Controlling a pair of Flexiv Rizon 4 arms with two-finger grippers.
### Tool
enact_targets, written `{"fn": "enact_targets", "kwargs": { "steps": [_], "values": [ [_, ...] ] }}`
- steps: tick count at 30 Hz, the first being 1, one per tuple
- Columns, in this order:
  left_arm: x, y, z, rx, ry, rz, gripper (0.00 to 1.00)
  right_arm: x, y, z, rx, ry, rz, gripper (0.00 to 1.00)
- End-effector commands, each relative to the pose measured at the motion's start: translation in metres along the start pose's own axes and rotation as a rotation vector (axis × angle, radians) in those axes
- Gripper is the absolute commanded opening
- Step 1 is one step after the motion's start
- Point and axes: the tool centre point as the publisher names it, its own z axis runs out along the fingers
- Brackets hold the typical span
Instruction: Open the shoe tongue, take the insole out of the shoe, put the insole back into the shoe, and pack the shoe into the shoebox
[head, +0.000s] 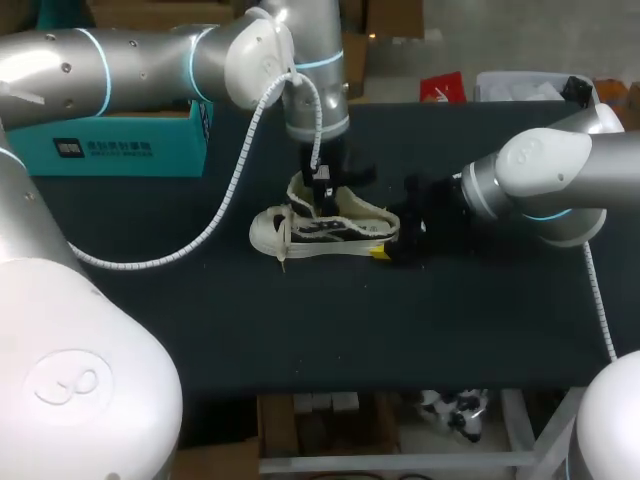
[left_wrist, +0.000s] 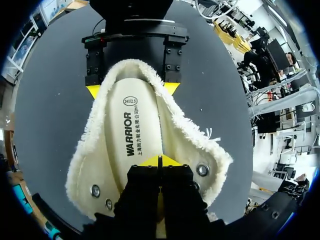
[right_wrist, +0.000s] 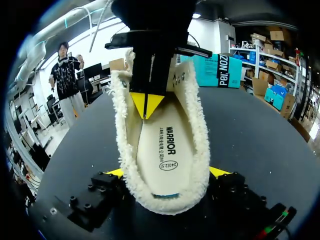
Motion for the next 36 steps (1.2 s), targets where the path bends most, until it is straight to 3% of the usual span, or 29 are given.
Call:
{"fn": "enact_targets", "kwargs": {
  "steps": [1,7,14,15,20,28,36],
  "values": [
    [0.004,-0.002,0.012,-0.006,0.015,0.02,0.0,-0.001,-0.003,0.004,-0.001,0.001,0.001,0.0],
    [0.015,-0.002,0.026,-0.006,0.01,0.032,0.0,-0.001,-0.003,0.004,-0.001,0.001,0.001,0.0],
    [0.016,0.002,0.04,-0.023,-0.063,-0.014,0.0,-0.001,-0.003,0.004,-0.001,0.001,0.001,0.0],
    [0.015,0.002,0.042,-0.024,-0.07,-0.018,0.16,-0.001,-0.003,0.004,-0.001,0.001,0.001,0.0],
    [0.01,0.005,0.047,-0.013,-0.09,-0.038,0.29,-0.001,-0.003,0.004,-0.001,0.001,0.001,0.0],
    [-0.003,0.008,0.057,-0.002,-0.147,-0.054,0.33,-0.001,-0.003,0.004,-0.001,0.001,0.001,0.0],
    [-0.029,0.009,0.082,-0.023,-0.208,-0.063,0.35,-0.001,-0.003,0.004,-0.001,0.001,0.001,0.0]
  ]
}}
